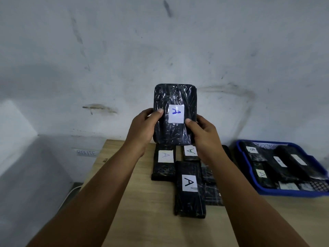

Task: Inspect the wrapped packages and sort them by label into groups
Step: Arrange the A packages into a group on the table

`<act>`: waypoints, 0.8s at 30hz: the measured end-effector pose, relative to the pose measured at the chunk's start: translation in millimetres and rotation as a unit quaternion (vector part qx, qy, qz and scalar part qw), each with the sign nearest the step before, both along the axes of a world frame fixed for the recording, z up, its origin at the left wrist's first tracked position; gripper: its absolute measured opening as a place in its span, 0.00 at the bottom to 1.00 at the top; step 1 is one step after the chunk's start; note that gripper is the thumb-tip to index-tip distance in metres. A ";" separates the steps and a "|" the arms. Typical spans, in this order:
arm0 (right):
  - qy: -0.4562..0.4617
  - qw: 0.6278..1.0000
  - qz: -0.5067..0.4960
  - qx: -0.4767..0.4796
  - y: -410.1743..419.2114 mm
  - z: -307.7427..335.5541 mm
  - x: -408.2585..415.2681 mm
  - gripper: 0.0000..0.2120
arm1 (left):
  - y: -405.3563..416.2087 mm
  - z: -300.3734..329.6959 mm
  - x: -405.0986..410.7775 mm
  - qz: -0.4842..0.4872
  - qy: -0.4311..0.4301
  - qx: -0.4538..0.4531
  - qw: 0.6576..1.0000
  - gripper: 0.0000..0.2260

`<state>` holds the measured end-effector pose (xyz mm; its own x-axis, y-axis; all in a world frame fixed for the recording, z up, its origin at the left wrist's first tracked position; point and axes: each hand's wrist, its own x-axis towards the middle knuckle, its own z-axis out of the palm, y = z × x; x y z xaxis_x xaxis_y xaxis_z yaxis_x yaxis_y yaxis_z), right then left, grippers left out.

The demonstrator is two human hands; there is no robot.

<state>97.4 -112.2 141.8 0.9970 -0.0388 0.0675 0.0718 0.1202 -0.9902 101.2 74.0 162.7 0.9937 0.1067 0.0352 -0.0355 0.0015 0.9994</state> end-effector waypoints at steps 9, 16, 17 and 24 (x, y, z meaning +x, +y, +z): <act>0.011 1.000 0.009 0.021 -16.8 17.2 0.8 0.11 | -14.5 4.1 -6.6 -0.003 -0.009 -0.015 1.000 0.07; 0.007 1.000 0.019 -0.005 -26.7 13.1 -3.6 0.10 | -25.0 15.2 -9.6 -0.010 -0.003 -0.011 1.000 0.06; 0.010 1.000 0.025 -0.009 -26.9 13.0 -5.0 0.10 | -26.4 16.7 -9.3 -0.008 -0.004 -0.008 1.000 0.07; 0.024 0.999 0.032 0.019 -38.0 28.3 -15.2 0.09 | -36.5 17.2 -20.1 -0.031 -0.028 0.008 0.999 0.05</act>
